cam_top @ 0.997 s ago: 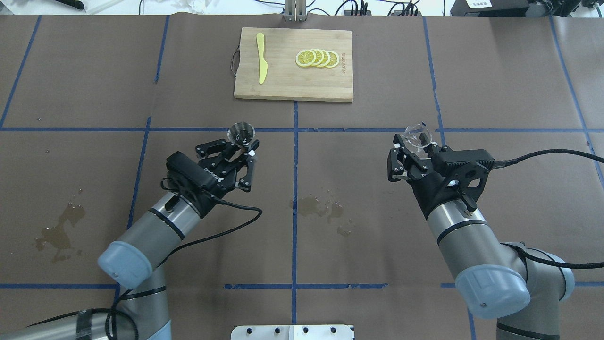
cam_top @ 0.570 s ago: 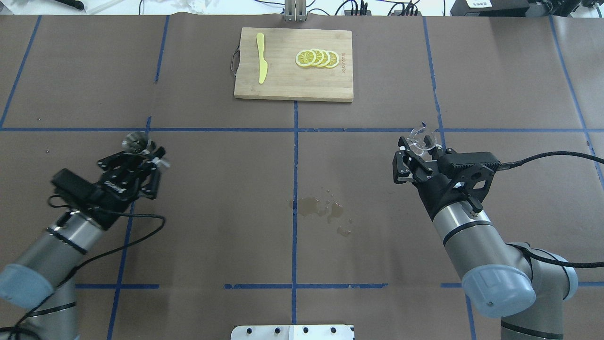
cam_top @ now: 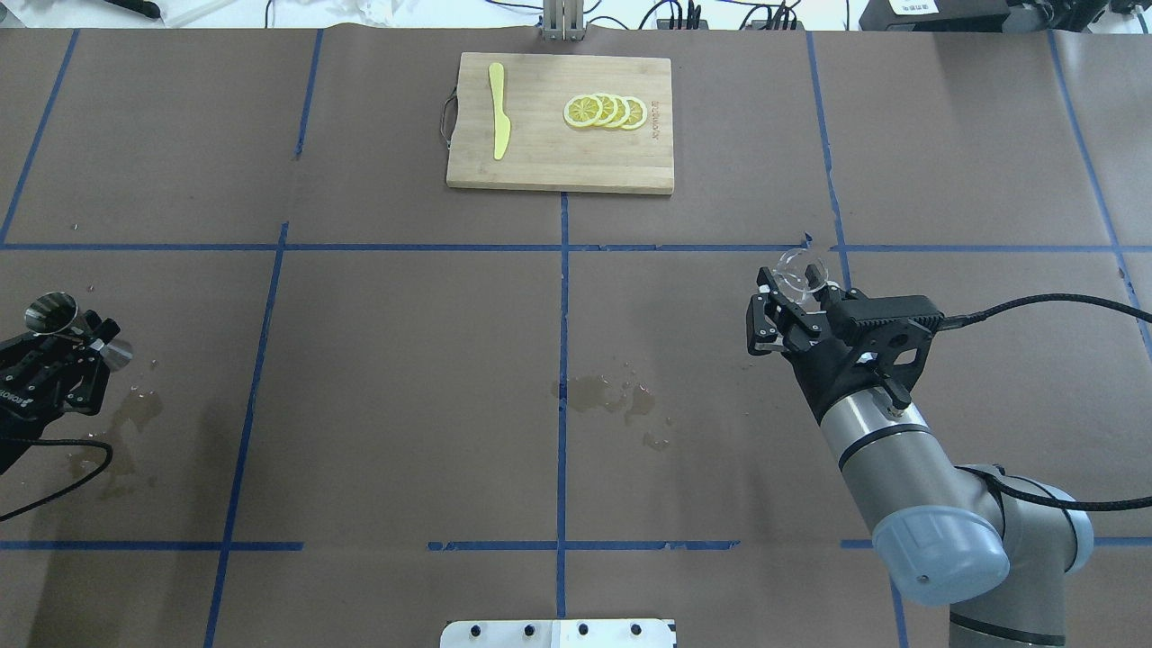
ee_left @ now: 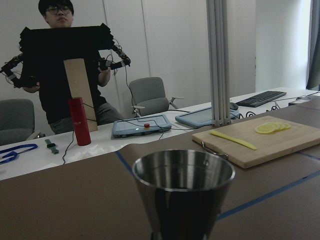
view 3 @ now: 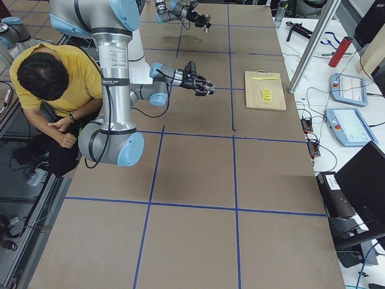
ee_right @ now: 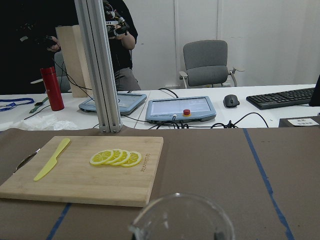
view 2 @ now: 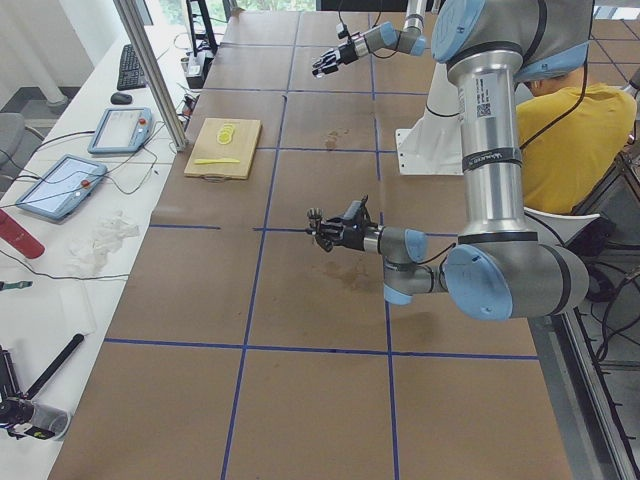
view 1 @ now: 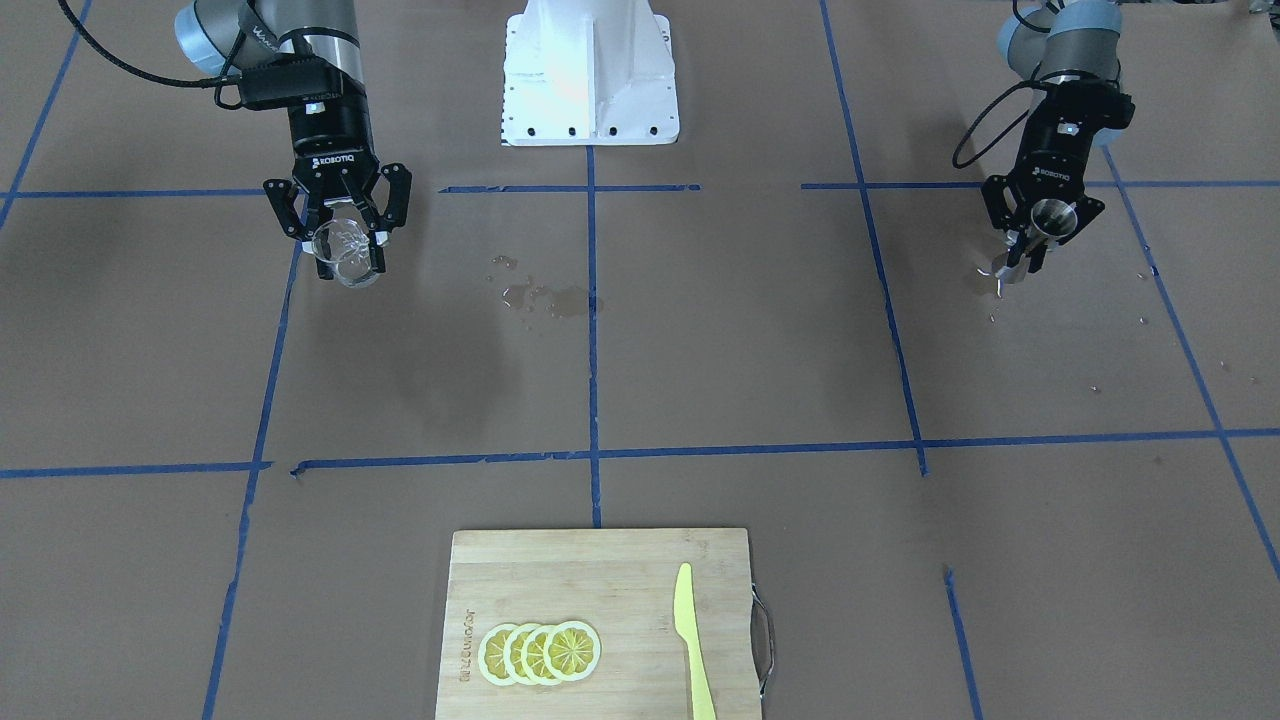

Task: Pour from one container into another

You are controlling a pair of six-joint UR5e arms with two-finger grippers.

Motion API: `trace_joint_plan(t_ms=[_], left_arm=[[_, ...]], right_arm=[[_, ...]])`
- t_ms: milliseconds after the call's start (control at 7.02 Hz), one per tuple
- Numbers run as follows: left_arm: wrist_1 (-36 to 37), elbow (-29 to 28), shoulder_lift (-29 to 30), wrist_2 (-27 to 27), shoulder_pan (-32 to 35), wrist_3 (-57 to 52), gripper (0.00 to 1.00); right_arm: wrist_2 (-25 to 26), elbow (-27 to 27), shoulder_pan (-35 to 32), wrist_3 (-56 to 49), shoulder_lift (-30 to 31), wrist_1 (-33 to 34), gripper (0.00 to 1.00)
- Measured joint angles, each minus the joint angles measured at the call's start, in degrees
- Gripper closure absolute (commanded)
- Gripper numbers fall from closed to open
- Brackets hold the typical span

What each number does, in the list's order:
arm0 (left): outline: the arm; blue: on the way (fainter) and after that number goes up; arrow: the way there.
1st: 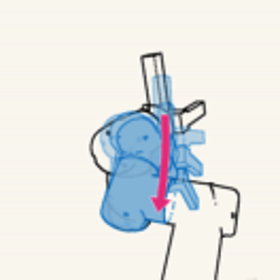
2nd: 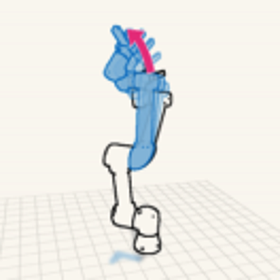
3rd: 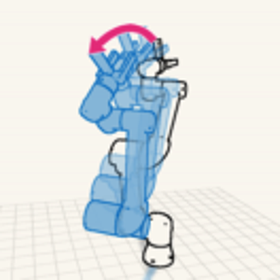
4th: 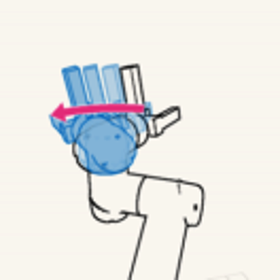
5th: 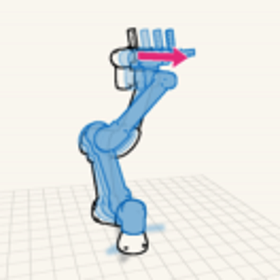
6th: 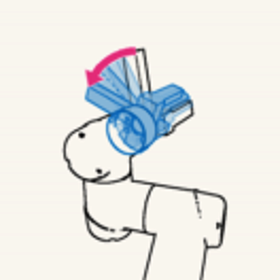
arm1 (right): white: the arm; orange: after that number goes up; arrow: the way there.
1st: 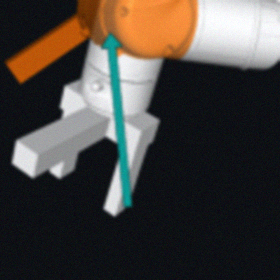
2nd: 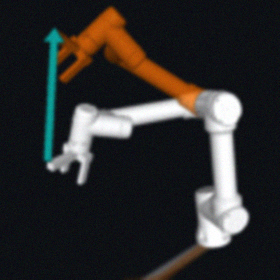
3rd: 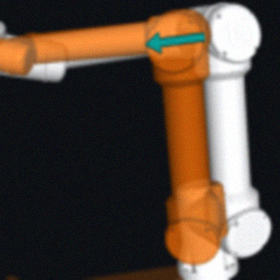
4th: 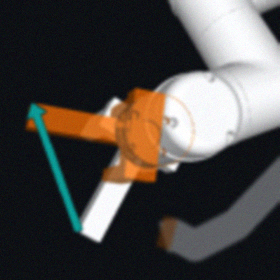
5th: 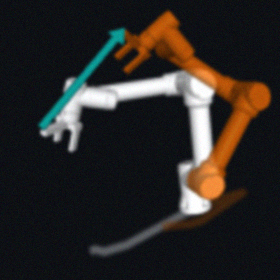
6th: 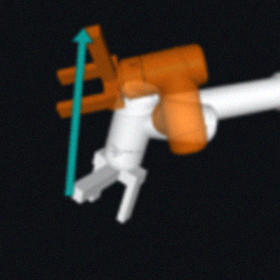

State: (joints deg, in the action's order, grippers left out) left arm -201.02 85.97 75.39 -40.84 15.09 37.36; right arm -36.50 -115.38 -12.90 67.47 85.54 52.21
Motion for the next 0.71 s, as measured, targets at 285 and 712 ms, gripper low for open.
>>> trace_joint_plan(t_ms=[285, 712], left_arm=[[-0.05, -2.56, -0.32, 3.21, -1.71, 11.06, 1.0], [0.74, -5.79, -0.25, 14.34, -6.6, 13.33, 1.0]], right_arm=[[-0.05, 0.06, 0.05, 0.03, -0.22, -0.06, 1.0], [-0.06, -0.01, 0.01, 0.01, -1.2, -0.09, 1.0]])
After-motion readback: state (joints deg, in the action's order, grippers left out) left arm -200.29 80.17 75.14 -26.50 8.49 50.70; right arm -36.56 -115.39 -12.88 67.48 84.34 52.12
